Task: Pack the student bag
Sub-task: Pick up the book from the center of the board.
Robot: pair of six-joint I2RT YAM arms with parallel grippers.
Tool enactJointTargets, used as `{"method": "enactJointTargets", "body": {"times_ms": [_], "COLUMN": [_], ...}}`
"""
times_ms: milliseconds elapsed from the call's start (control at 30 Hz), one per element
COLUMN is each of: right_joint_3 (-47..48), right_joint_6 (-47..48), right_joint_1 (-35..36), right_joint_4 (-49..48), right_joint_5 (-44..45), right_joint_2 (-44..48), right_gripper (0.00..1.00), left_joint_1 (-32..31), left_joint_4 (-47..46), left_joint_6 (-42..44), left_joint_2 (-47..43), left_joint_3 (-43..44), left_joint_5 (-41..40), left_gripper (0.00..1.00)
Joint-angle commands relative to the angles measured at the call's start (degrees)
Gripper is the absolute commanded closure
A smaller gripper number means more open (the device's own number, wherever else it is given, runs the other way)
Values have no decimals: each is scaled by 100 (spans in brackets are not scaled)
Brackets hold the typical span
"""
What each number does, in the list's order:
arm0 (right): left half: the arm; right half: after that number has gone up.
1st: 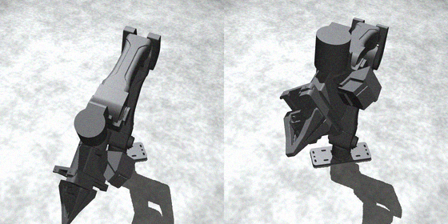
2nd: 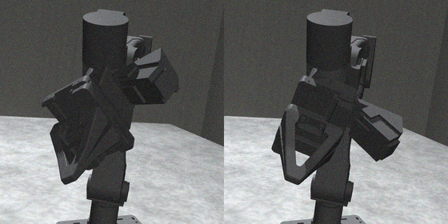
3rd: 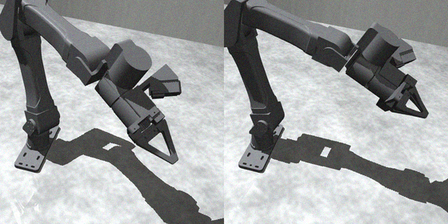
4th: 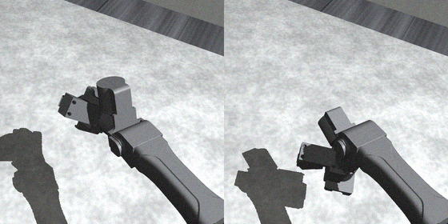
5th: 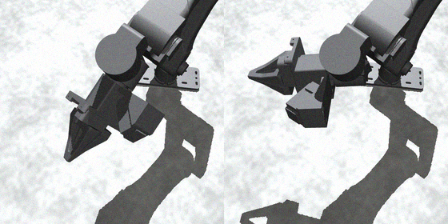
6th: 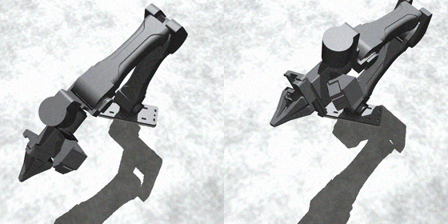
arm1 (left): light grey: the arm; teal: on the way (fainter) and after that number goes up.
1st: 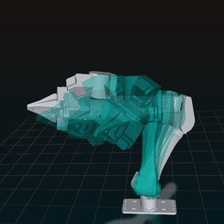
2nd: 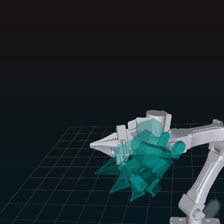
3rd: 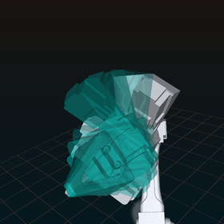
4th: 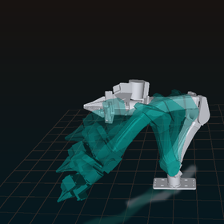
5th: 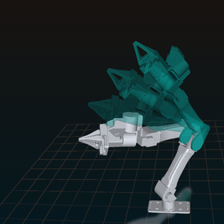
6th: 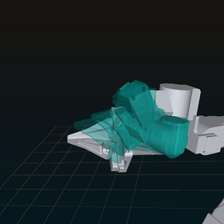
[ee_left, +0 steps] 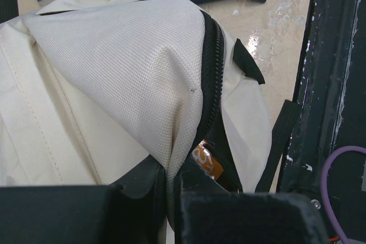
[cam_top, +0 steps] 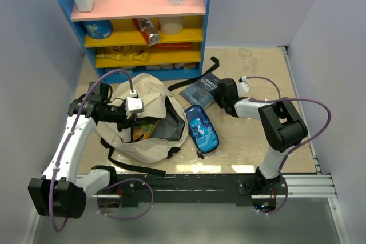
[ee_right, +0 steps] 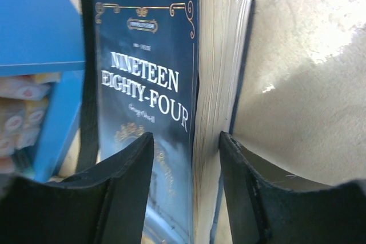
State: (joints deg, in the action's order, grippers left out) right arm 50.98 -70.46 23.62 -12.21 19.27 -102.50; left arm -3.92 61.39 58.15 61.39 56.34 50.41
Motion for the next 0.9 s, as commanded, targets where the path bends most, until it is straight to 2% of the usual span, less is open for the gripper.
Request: {"method": "enactJointTargets", "body": {"times_ms": [0,233,467,567,600,700,867], "right_joint_3": [17,105,105,-79,-245,-474,-422], "right_joint_6": [5,155,32,75,215,374,533], "right_joint_1": [-6,3,-6,-6,-6,-15,-6], "right_joint_4": [-985,-1012,-1134,-1844,-2499,-3285,-3314], "right_joint_5": [-116,-142,-292,-476,-555,-687,-696], "right_joint_2": [520,565,125,-51,-103,-244,-411], "right_gripper": [46,44,44,44,44,44,48], "left_joint_1": [-30,-30,-30,-30,-30,-30,-30], "left_joint_4": [14,-4,5,40,49,67,67], "left_joint_6": [205,214,223,241,249,267,267], "left_joint_2": [14,40,14,5,5,5,5], "left_joint_3": [35,-26,-35,-44,-35,-61,-70], "left_joint_5": [364,382,329,311,303,302,302], "left_gripper": [100,100,100,100,100,100,100]}}
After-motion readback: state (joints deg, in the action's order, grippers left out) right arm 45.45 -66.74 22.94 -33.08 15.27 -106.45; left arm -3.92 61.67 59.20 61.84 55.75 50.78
